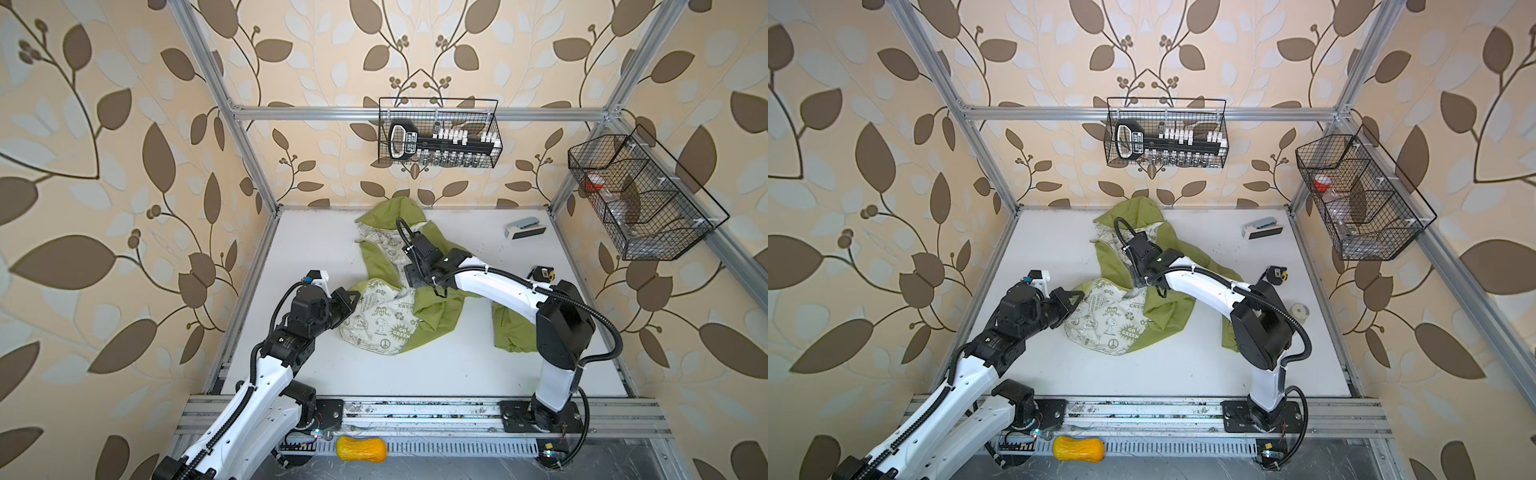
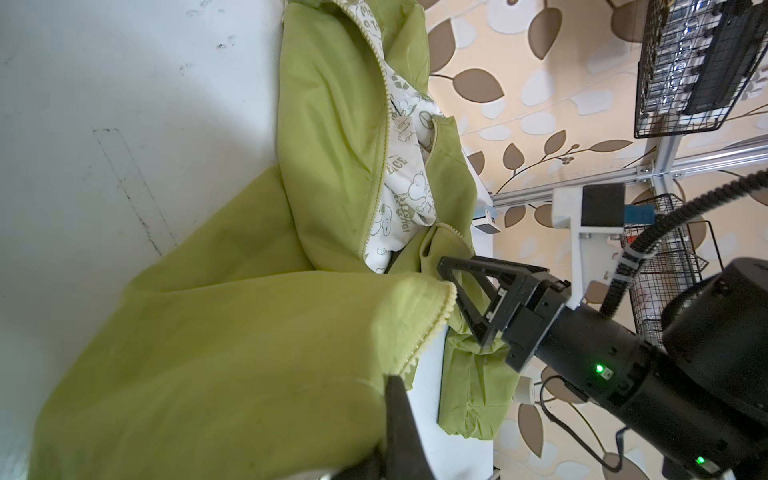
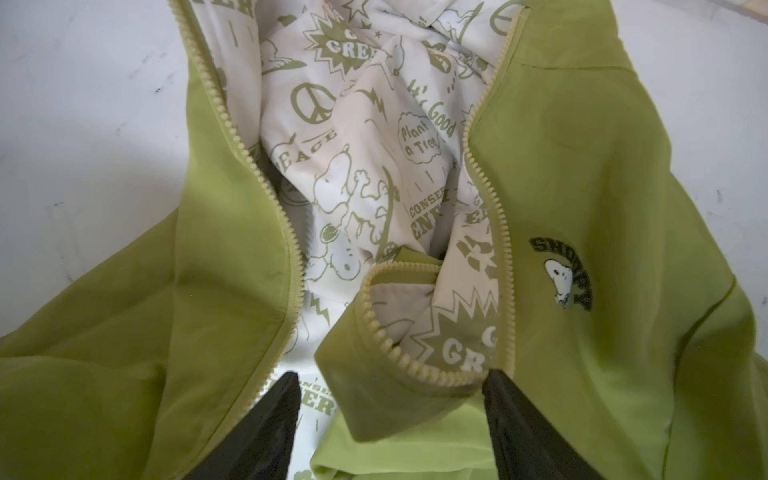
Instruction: Zip up the jacket
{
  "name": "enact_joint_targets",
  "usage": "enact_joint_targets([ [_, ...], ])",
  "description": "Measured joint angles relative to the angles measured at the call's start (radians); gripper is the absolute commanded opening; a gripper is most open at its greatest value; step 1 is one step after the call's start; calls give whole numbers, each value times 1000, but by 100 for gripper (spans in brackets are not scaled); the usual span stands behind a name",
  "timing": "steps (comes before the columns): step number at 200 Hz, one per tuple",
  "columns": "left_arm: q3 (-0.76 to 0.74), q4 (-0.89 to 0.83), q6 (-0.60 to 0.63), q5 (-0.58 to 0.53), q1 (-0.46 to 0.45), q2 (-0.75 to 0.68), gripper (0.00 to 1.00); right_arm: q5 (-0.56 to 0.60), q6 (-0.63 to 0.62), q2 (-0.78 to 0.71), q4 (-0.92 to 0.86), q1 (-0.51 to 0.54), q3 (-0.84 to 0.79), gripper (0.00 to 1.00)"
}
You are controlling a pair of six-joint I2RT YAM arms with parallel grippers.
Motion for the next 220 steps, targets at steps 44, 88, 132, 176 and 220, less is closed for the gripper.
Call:
enact_joint_targets([
  [44, -2, 6, -2, 3, 0, -1, 0, 24, -21, 10, 1, -37, 3, 3],
  [88, -2, 8, -5, 4, 0, -1, 0, -17, -55, -104, 15, -86, -82, 0],
  [132, -2, -1, -6, 5, 0, -2, 0, -247, -140, -321, 58, -187, -173, 0],
  [176, -2, -11, -16, 7, 0, -9, 0, -523, -229, -531, 108, -319, -330, 0],
  [220, -2, -25, -17, 17, 6, -15, 0, -759, -316, -652, 129, -334, -413, 0],
])
